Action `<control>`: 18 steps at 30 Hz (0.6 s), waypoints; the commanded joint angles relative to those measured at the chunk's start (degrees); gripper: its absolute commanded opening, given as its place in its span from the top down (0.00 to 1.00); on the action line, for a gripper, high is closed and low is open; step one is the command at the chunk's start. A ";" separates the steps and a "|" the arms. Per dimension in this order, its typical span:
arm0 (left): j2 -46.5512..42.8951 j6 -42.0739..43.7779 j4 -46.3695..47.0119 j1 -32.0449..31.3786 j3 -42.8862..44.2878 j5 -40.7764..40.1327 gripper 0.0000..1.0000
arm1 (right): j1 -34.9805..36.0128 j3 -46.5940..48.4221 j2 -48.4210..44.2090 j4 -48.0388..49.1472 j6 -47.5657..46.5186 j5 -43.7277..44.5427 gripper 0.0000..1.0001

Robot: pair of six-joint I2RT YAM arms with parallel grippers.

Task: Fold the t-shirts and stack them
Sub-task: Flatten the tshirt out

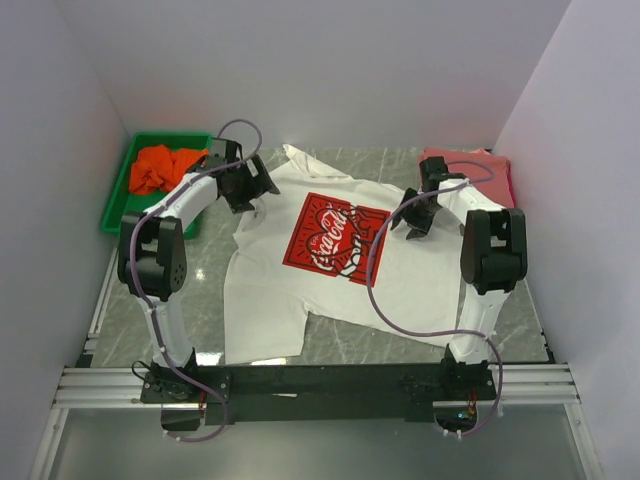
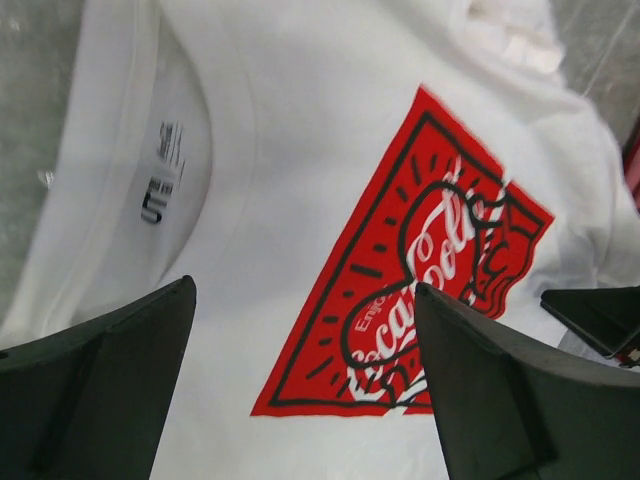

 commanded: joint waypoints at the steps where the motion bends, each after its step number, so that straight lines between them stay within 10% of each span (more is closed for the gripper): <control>1: -2.13 -3.19 0.47 -0.35 -5.27 0.38 0.04 | 0.91 -2.06 -3.67 0.50 0.08 -0.91 0.42; 18: 1.02 0.15 -2.87 0.26 -10.11 -7.17 0.03 | 1.79 -4.01 -0.33 -0.28 -0.80 1.90 0.43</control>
